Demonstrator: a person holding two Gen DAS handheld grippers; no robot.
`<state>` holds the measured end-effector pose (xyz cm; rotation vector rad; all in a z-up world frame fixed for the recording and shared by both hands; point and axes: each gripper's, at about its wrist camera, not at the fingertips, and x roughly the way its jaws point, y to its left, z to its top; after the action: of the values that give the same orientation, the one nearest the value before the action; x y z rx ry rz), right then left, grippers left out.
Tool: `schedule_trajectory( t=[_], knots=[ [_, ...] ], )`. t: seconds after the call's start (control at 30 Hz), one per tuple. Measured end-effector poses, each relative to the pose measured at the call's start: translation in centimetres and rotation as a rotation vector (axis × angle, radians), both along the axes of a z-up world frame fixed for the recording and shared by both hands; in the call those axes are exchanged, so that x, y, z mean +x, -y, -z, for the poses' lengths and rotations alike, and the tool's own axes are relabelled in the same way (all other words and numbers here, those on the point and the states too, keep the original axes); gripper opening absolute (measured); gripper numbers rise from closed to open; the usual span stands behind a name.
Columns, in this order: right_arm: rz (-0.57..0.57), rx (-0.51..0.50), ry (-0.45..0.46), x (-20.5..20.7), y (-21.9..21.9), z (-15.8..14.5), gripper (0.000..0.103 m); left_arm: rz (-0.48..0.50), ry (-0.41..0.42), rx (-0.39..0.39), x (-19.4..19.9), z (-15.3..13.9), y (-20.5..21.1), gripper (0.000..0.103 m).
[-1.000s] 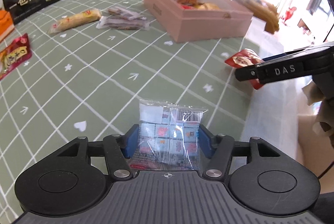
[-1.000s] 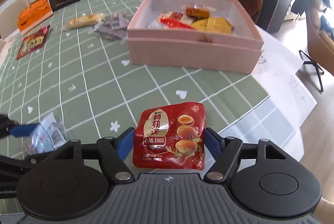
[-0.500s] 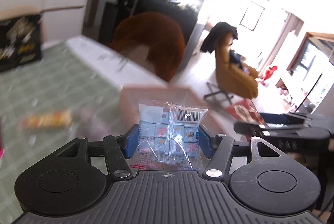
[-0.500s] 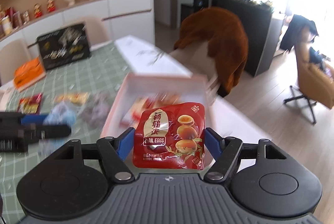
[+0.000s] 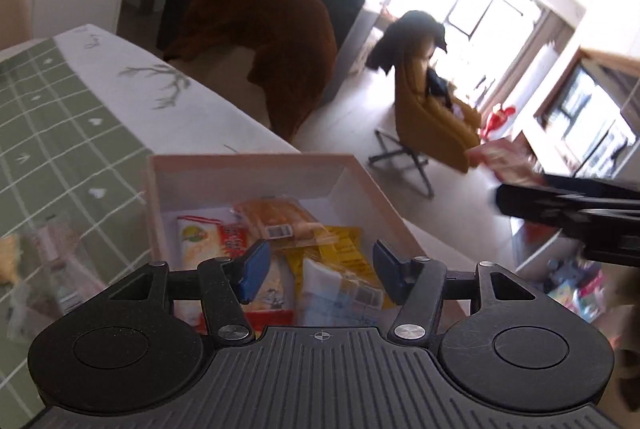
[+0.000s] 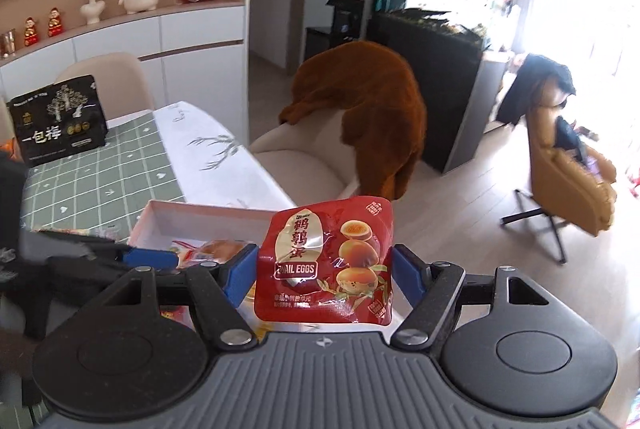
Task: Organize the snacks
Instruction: 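Carry both packets over the pink box and open both tools, then grasp the clear-wrapped pastry with the right tool while the left tool grasps the yellow bread stick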
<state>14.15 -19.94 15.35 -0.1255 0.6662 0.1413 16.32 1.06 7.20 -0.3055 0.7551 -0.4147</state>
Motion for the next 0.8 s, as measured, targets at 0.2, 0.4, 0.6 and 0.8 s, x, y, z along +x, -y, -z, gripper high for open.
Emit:
schedule_trajectory(
  t=[0.2,0.4,0.6,0.8],
  knots=[
    [-0.107,0.195,-0.105,6.3,-3.3,2.5,0.074,-0.200,-0.007,0.104,-0.4,-1.9,-8.5,0.063],
    [-0.135,0.243,-0.141,9.0,-6.2,3.8,0.074,-0.420,-0.181,0.086,1.6,0.3,-16.7,0.063],
    [-0.277,0.062,-0.169,8.2,-12.6,4.8,0.077,-0.339,-0.180,0.204,-0.2,2.1,-14.6,0.062],
    [-0.405,0.069,-0.240,9.5,-19.9,5.3,0.083,-0.450,-0.111,0.150,0.1,1.9,-20.1,0.062]
  ],
)
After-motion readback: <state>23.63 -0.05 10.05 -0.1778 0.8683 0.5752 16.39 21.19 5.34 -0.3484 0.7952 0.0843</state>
